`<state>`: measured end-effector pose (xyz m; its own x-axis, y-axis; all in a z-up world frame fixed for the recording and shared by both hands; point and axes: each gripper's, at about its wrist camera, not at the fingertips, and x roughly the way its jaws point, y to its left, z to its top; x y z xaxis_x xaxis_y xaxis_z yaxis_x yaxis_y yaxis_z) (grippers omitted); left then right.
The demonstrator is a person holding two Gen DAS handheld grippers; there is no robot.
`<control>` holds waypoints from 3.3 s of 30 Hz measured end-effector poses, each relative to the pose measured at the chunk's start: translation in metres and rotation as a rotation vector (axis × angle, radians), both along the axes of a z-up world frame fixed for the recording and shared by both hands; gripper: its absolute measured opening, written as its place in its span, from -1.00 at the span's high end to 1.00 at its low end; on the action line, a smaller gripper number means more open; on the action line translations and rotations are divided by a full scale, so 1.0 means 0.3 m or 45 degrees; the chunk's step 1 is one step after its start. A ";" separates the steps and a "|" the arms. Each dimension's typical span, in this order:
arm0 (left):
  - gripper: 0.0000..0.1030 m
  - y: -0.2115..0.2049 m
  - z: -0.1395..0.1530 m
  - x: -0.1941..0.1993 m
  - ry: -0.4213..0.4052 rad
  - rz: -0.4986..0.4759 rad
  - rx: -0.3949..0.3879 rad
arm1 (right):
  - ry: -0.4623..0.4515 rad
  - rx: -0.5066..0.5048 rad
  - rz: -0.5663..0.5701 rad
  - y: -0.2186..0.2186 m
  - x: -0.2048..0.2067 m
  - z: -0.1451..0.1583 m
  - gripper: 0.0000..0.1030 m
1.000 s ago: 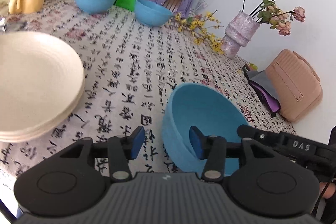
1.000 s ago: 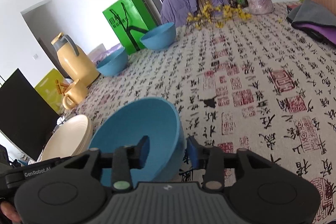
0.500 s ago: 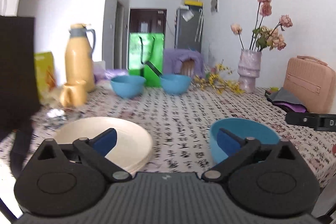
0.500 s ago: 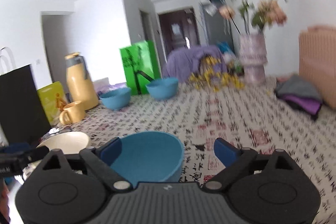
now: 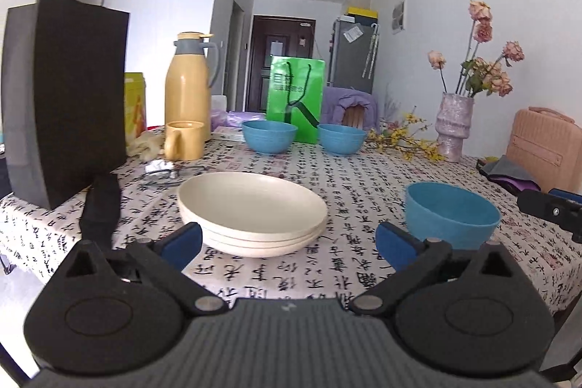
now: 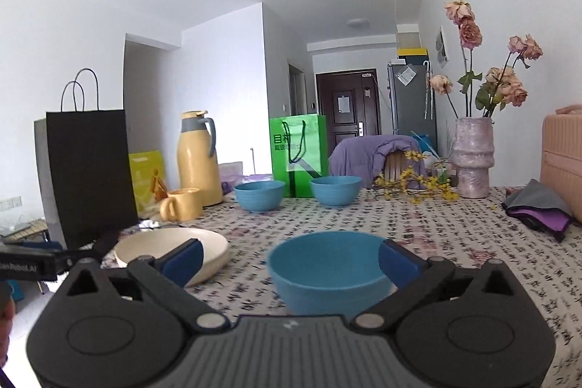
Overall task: Organize plates and bowls
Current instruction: 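Lower the blue bowl onto the table beside the plates and open both tools, then reach both tools to the blue bowl by the thermos and grasp its rim, then carry the held blue bowl with both tools toward the placed blue bowl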
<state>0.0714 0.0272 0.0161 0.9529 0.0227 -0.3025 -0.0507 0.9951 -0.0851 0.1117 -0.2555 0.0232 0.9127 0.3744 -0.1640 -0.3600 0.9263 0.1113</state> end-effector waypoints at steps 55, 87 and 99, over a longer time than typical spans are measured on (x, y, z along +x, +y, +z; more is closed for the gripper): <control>-0.72 0.521 0.066 2.000 0.621 0.097 -0.176 | 1.146 0.392 0.073 0.557 2.099 -0.049 -0.18; 0.72 0.436 0.401 1.556 0.558 0.070 -0.185 | 1.001 0.229 0.207 0.587 1.653 0.331 0.68; 0.72 0.293 0.397 0.871 0.356 0.057 -0.067 | 0.839 0.212 0.245 0.478 1.035 0.389 0.68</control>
<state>0.3328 0.1149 0.1352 0.8308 0.0400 -0.5551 -0.1229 0.9860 -0.1129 0.4222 -0.1120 0.1397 0.5579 0.5871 -0.5866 -0.3244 0.8048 0.4970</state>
